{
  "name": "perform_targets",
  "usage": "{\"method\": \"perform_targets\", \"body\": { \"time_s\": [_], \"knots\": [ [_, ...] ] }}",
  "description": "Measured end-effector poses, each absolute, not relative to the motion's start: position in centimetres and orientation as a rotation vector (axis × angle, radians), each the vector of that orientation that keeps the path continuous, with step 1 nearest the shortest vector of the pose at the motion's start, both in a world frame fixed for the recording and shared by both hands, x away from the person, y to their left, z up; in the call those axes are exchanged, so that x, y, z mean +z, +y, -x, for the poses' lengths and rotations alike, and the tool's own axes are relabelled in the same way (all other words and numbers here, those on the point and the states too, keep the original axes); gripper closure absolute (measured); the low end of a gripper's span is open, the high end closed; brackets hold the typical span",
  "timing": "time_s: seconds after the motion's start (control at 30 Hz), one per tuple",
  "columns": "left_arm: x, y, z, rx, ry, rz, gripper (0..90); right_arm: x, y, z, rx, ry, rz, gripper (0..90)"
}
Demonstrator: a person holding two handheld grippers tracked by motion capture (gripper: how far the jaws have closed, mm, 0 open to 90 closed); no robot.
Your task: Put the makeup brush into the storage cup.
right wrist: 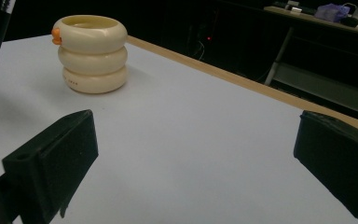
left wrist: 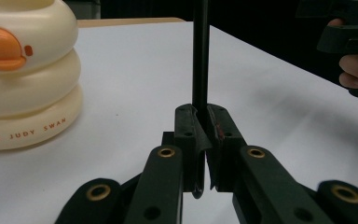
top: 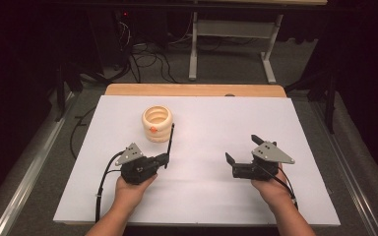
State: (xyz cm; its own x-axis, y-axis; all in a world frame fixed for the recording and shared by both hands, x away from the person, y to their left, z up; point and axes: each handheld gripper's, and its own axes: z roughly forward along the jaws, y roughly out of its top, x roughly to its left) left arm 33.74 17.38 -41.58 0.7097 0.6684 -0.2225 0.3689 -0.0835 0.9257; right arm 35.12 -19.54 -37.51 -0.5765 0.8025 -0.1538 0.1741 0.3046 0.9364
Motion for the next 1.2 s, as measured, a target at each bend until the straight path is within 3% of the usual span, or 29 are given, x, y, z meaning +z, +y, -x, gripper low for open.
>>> {"method": "perform_targets", "body": {
  "time_s": [0.47,1.2],
  "knots": [
    [-41.1,17.4,-33.6,0.325,0.822,-1.679,83.7,-36.7,-15.7,-36.8,1.297,1.948,-0.828,0.8],
    [-40.4,15.5,-33.4,0.32,0.759,-1.68,83.7,-37.5,-15.4,-35.2,1.414,2.002,-0.841,0.9]
  ]
}}
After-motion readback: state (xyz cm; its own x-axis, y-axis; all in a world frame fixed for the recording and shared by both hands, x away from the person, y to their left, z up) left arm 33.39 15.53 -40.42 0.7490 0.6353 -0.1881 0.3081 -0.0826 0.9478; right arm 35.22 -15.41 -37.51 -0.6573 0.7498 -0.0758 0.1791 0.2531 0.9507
